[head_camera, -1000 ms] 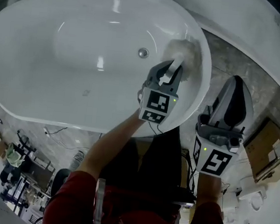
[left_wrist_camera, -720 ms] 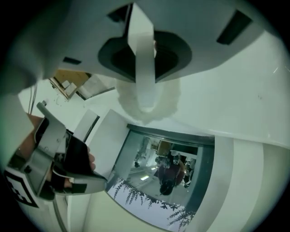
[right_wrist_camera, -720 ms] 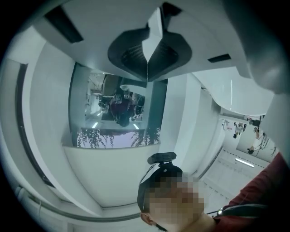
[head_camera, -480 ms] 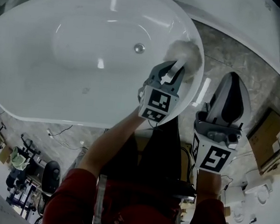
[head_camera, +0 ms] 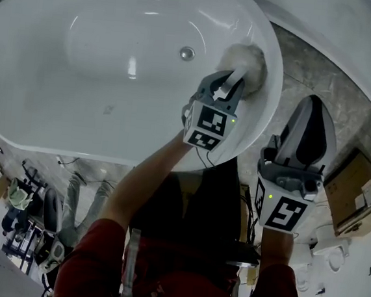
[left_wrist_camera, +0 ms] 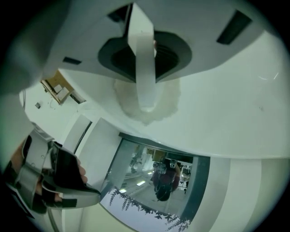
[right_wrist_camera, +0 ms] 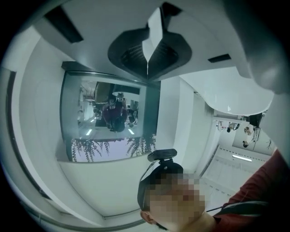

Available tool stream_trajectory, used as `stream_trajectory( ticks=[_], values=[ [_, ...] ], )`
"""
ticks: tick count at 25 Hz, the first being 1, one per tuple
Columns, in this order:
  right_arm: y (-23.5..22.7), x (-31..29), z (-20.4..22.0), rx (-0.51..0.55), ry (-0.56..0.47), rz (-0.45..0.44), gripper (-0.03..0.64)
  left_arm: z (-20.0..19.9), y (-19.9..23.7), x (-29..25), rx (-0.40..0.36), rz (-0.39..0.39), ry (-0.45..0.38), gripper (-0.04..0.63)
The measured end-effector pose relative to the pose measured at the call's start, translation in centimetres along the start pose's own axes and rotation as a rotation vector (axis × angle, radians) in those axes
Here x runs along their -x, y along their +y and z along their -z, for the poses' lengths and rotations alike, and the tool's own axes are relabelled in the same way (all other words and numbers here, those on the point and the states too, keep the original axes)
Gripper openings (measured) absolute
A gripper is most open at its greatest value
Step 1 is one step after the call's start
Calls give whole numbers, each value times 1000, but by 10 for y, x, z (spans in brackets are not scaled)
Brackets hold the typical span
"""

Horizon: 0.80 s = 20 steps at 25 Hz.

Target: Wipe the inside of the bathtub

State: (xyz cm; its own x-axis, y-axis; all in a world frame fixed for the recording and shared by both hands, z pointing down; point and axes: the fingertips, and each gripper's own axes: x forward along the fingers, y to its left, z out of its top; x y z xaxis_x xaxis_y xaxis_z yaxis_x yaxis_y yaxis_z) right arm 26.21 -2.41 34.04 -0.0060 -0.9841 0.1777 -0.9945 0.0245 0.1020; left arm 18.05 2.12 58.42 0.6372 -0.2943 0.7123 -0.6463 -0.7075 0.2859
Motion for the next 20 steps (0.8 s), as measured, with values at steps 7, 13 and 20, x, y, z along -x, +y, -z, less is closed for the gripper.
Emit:
stream_trajectory(
  ticks=[7, 13, 20],
  values=[
    [35, -32, 21, -2, -11, -110, 12, 44, 42, -35, 41, -60, 42, 94],
    [50, -46, 29, -92, -49, -184, 12, 95, 72, -72, 89, -125, 106, 94],
    [91, -61, 45, -45, -79, -295, 12, 156, 125, -114, 109, -185, 194, 94]
  ],
)
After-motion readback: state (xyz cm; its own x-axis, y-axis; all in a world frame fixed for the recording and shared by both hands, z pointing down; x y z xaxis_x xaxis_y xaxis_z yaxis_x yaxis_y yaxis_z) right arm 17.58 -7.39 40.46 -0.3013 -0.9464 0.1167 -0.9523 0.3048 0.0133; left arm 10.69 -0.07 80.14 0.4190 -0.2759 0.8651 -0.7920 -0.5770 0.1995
